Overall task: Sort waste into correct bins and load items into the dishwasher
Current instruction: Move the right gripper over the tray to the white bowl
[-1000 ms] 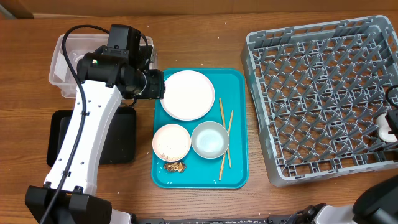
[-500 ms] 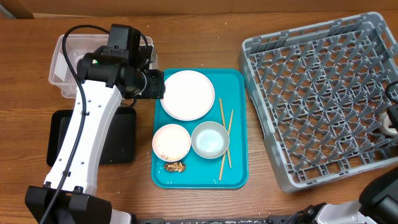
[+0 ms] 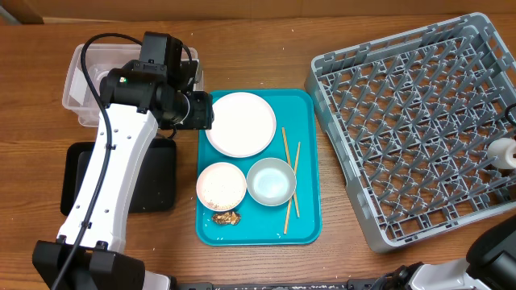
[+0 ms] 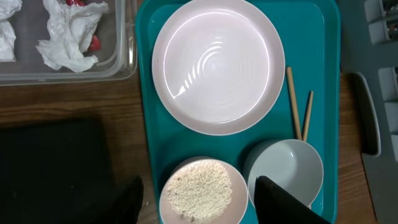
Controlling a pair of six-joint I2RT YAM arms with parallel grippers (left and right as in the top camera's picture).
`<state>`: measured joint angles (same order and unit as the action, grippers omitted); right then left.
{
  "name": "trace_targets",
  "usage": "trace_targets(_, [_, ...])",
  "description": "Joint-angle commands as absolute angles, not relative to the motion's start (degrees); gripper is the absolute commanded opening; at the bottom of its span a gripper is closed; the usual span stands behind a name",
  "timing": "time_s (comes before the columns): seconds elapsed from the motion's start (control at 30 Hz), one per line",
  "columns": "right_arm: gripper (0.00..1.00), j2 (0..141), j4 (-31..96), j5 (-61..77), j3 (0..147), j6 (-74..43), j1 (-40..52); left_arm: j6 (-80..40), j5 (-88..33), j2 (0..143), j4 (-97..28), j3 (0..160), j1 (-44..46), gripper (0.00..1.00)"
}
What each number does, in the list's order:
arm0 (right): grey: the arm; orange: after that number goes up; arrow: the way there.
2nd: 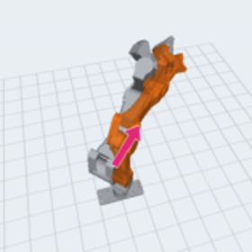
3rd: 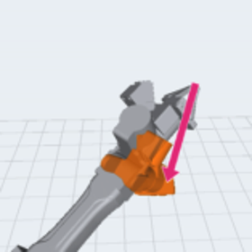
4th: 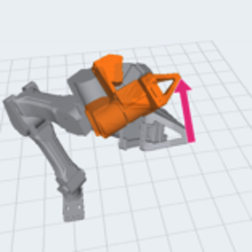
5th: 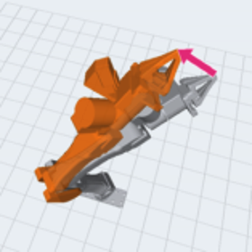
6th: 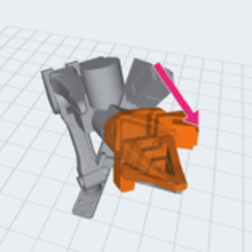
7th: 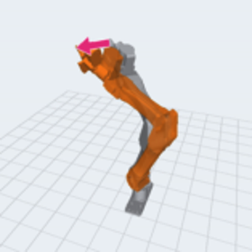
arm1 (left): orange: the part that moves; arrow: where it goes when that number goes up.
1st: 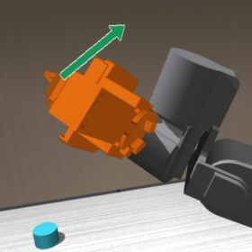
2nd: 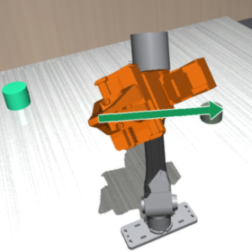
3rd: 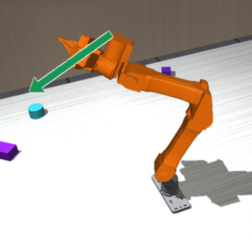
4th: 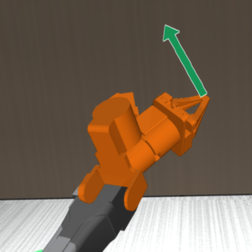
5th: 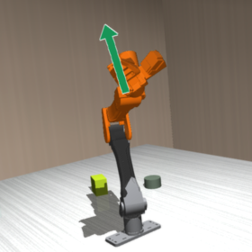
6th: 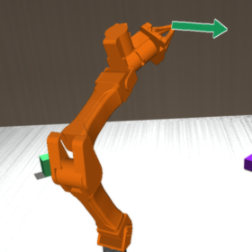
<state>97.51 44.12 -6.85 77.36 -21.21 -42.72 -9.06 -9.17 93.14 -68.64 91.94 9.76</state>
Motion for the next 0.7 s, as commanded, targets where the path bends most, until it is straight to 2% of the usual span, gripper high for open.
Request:
trace_targets(0.0, [0.36,98.04,44.01,-5.98,79.26,-21.5,-42.83,-9.43,-8.8,93.01,-68.77,92.73,9.82,0.59])
trace_targets(0.2, [0.41,95.02,47.42,4.89,81.8,-20.34,-42.57,-9.41,-8.78,93.01,-68.75,92.73,9.8,0.6])
trace_targets(0.3, [0.42,91.98,50.98,12.8,84.03,-15.75,-41.5,-9.43,-8.78,93.01,-68.73,92.73,9.8,0.6])
trace_targets(0.43, [0.42,87.9,60.38,17.96,84.99,-11.9,-38.28,-9.43,-8.78,93.01,-68.73,92.73,9.8,0.6])
trace_targets(0.57, [0.42,87.0,75.0,18.11,84.6,-11.46,-32.82,-9.43,-8.8,93.01,-68.73,92.73,9.8,0.6])
trace_targets(0.67, [0.42,87.0,80.27,18.11,82.56,-8.62,-27.31,-9.43,-8.8,93.01,-68.69,92.73,9.8,0.61])
